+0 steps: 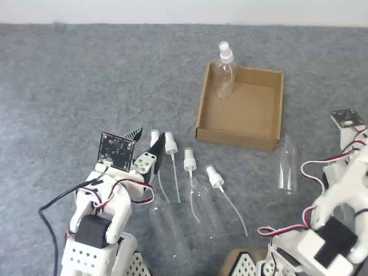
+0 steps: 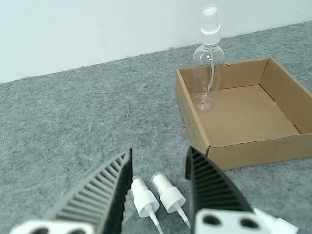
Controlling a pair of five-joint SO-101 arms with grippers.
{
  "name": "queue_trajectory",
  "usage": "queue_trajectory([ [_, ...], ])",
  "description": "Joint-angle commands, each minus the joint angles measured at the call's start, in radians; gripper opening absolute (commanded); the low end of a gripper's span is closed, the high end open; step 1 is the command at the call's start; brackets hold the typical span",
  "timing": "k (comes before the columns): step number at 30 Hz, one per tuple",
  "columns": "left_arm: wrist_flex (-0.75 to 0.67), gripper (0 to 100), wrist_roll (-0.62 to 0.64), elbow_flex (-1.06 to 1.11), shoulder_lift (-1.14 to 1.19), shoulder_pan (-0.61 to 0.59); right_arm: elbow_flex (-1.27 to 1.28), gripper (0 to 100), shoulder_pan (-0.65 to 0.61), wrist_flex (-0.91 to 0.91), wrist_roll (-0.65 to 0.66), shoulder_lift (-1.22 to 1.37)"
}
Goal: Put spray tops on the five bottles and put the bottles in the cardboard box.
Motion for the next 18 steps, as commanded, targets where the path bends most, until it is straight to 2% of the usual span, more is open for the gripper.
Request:
queue_trajectory([
  [1, -0.026, 16, 0.000, -0.004, -0.015, -0.002, -0.064, 32.2, -0.047, 0.027, -0.015, -0.064],
  [8, -0.026, 16, 0.000, -0.004, -0.015, -0.002, -0.072, 28.6, -0.093, 0.036, -0.025, 0.022],
  [12, -0.026, 16, 0.000, -0.004, -0.015, -0.002, -0.072, 28.6, -0.090, -0.048, -0.084, 0.077],
  [18, -0.026, 16, 0.000, -0.004, -0.015, -0.002, -0.072, 28.5, -0.090, -0.071, -0.092, 0.102],
])
